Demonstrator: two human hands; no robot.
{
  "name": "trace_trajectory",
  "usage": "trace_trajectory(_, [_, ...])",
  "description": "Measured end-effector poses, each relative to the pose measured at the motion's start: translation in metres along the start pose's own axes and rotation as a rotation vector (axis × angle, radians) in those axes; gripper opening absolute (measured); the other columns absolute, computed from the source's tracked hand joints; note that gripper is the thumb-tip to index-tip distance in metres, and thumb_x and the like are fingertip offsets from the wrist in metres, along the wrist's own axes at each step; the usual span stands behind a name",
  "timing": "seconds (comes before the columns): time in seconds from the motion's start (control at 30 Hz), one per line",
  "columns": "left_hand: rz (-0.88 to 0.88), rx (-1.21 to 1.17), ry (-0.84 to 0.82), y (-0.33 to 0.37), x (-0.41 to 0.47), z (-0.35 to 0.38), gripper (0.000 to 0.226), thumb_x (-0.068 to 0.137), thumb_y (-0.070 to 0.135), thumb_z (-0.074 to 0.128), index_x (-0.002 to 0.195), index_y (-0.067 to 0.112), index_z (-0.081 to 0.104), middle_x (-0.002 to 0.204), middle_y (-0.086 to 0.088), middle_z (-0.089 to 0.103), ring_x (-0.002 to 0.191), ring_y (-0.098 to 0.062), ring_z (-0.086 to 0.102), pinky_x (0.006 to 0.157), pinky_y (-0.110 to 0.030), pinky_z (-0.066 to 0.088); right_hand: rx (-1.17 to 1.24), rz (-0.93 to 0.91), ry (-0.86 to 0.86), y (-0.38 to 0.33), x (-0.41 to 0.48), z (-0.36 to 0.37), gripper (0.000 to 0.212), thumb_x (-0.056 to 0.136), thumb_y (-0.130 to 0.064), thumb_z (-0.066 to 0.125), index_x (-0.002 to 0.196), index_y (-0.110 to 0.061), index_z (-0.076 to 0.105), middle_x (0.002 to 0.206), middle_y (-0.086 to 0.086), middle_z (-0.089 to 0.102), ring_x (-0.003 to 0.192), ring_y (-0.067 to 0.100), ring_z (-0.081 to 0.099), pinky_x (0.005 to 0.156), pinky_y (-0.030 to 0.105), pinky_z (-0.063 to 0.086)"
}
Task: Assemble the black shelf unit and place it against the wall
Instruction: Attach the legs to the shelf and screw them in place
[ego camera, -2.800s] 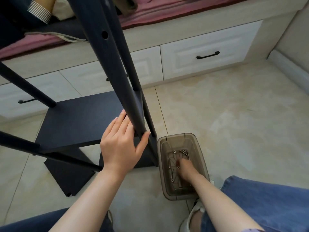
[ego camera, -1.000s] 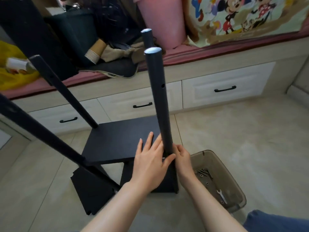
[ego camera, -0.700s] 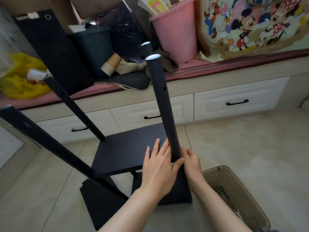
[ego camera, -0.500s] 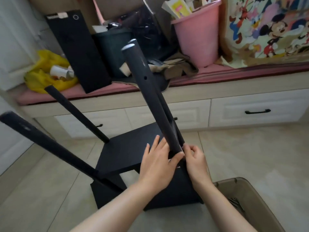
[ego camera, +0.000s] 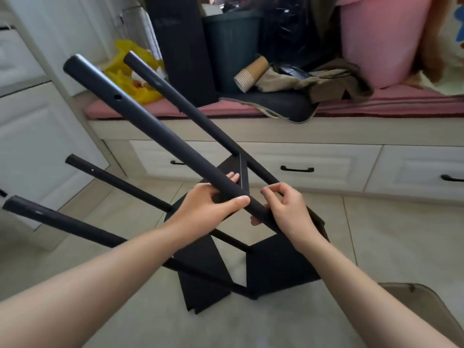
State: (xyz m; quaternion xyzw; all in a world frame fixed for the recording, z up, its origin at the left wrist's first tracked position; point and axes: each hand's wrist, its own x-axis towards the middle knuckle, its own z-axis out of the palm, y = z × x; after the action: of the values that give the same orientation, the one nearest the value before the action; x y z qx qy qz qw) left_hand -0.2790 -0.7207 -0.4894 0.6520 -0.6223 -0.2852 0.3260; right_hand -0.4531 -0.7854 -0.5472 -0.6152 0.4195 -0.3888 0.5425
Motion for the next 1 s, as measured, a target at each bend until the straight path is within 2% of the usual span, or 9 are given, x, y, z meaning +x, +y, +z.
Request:
trace_trajectory(0.17, [-0.066, -0.096, 0.003, -0.020, -0.011, -0.021, 0.031, 0.084, 0.049, 0.074, 0.106, 0.061, 0.055, 0.123, 0.047, 0.048, 0.107, 0.024, 0.046, 0.103, -0.019, 0.037, -0.037, 0.042, -0.095, -0.007, 0.008, 0.017, 0.018, 0.105, -0.033, 0.045, 0.110, -0.020, 0.055, 0.072, 0.005, 0.076, 0.073, 0.014, 0.075, 0.081, 0.032, 0.051])
trace_trajectory(0.33, [-0.086, -0.139, 0.020, -0.036, -0.016, -0.032, 0.061, 0.071, 0.061, 0.071, 0.129, 0.052, 0.056, 0.132, 0.038, 0.053, 0.123, 0.013, 0.051, 0.109, -0.024, 0.041, -0.036, 0.077, -0.148, -0.007, 0.011, 0.029, 0.018, 0.105, -0.032, 0.045, 0.109, -0.018, 0.055, 0.073, 0.007, 0.076, 0.073, 0.018, 0.075, 0.089, 0.041, 0.054])
trace_trajectory(0.43, [-0.091, -0.153, 0.029, -0.043, -0.017, -0.034, 0.076, 0.068, 0.064, 0.071, 0.139, 0.045, 0.052, 0.127, 0.039, 0.057, 0.113, 0.017, 0.055, 0.102, -0.019, 0.043, -0.112, 0.040, -0.128, -0.005, 0.013, 0.034, 0.017, 0.105, -0.032, 0.045, 0.109, -0.019, 0.055, 0.072, 0.004, 0.076, 0.070, 0.015, 0.075, 0.093, 0.044, 0.053])
trace_trajectory(0.53, [-0.134, -0.181, 0.049, -0.053, -0.019, -0.029, 0.073, 0.064, 0.068, 0.070, 0.134, 0.054, 0.051, 0.107, 0.045, 0.059, 0.103, 0.020, 0.056, 0.096, -0.017, 0.042, -0.164, -0.005, -0.114, -0.004, 0.015, 0.035, 0.017, 0.104, -0.033, 0.046, 0.109, -0.019, 0.055, 0.070, 0.003, 0.075, 0.067, 0.013, 0.074, 0.093, 0.043, 0.052])
trace_trajectory(0.63, [-0.207, -0.199, 0.082, -0.068, -0.026, -0.018, 0.055, 0.063, 0.071, 0.067, 0.115, 0.073, 0.049, 0.106, 0.040, 0.061, 0.110, 0.009, 0.054, 0.100, -0.026, 0.042, -0.194, 0.002, -0.121, -0.002, 0.015, 0.036, 0.017, 0.103, -0.034, 0.048, 0.109, -0.019, 0.054, 0.067, 0.005, 0.075, 0.065, 0.015, 0.074, 0.093, 0.046, 0.052])
trace_trajectory(0.7, [-0.239, -0.226, 0.099, -0.078, -0.033, -0.007, 0.051, 0.064, 0.072, 0.066, 0.111, 0.077, 0.046, 0.108, 0.037, 0.061, 0.107, 0.010, 0.055, 0.095, -0.021, 0.043, -0.207, 0.012, -0.133, 0.003, 0.015, 0.036, 0.018, 0.103, -0.034, 0.049, 0.109, -0.017, 0.054, 0.065, 0.007, 0.074, 0.064, 0.015, 0.073, 0.091, 0.045, 0.053])
trace_trajectory(0.8, [-0.301, -0.278, 0.116, -0.094, -0.041, 0.007, 0.047, 0.060, 0.075, 0.064, 0.104, 0.081, 0.047, 0.097, 0.040, 0.063, 0.091, 0.023, 0.056, 0.078, -0.007, 0.044, -0.222, 0.035, -0.151, 0.012, 0.014, 0.039, 0.017, 0.102, -0.034, 0.050, 0.108, -0.018, 0.054, 0.062, 0.007, 0.073, 0.062, 0.016, 0.073, 0.083, 0.034, 0.055])
trace_trajectory(0.9, [-0.390, -0.359, 0.135, -0.111, -0.047, 0.017, 0.053, 0.053, 0.079, 0.067, 0.104, 0.070, 0.057, 0.098, 0.035, 0.069, 0.100, 0.009, 0.063, 0.096, -0.022, 0.051, -0.236, 0.051, -0.159, 0.020, 0.014, 0.045, 0.015, 0.101, -0.033, 0.054, 0.106, -0.019, 0.055, 0.062, 0.004, 0.073, 0.058, 0.019, 0.072, 0.063, 0.019, 0.055])
trace_trajectory(1.0, [-0.462, -0.448, 0.153, -0.123, -0.053, 0.025, 0.067, 0.048, 0.078, 0.070, 0.108, 0.048, 0.066, 0.103, 0.027, 0.073, 0.104, 0.004, 0.066, 0.106, -0.035, 0.050, -0.233, 0.063, -0.171, 0.029, 0.014, 0.052, 0.010, 0.100, -0.030, 0.056, 0.101, -0.021, 0.056, 0.061, 0.001, 0.072, 0.054, 0.020, 0.071, 0.053, 0.017, 0.052])
